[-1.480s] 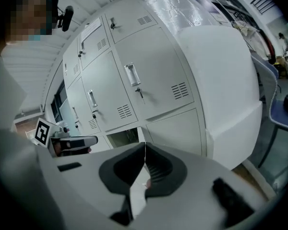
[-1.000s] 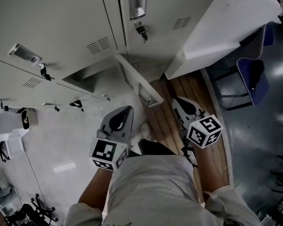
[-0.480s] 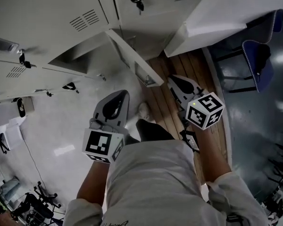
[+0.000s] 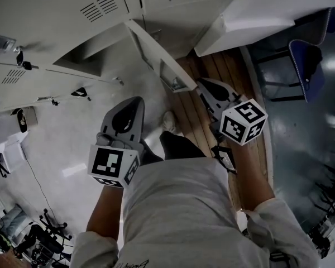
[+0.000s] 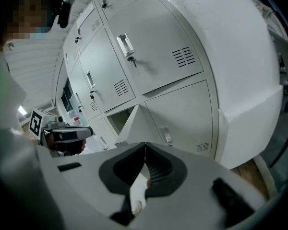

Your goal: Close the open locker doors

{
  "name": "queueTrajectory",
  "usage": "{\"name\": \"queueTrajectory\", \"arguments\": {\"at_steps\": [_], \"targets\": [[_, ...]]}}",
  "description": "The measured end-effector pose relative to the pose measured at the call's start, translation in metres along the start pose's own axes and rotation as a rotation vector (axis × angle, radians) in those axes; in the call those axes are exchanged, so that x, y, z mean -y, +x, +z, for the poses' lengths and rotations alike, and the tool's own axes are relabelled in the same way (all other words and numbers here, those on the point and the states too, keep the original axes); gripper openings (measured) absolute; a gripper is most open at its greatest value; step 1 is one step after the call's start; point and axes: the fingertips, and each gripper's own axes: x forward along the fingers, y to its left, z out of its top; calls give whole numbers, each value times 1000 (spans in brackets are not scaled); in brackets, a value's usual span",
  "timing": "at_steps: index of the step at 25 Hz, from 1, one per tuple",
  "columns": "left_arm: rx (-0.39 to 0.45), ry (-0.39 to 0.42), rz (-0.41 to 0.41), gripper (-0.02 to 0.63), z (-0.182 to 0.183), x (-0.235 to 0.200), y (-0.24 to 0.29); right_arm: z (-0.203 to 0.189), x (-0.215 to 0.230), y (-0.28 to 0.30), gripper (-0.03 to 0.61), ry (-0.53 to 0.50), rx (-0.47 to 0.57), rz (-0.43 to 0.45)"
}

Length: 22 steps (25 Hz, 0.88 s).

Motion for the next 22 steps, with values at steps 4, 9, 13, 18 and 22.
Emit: {"name": "queueTrajectory", "arguments": {"at_steps": [4,9,13,18,22], "targets": [[2,-4,4,15,0,-7,-6,-3,-7,3,28,-1,-10,1],[-4,-10,5,15,-2,-17,-13,-6,-20,10,28,-6,-18,10],[-9,-3,-2,15,-3,-22,-20,-8,-30,14,28,2,-16,10],[-11,8,-18,15,-2,-31,-28,-12,-42,18,28,15,-12,1],[-13,13,-31,15,-3,-39,-35,-14,-52,22,28,21,-10,-8]]}}
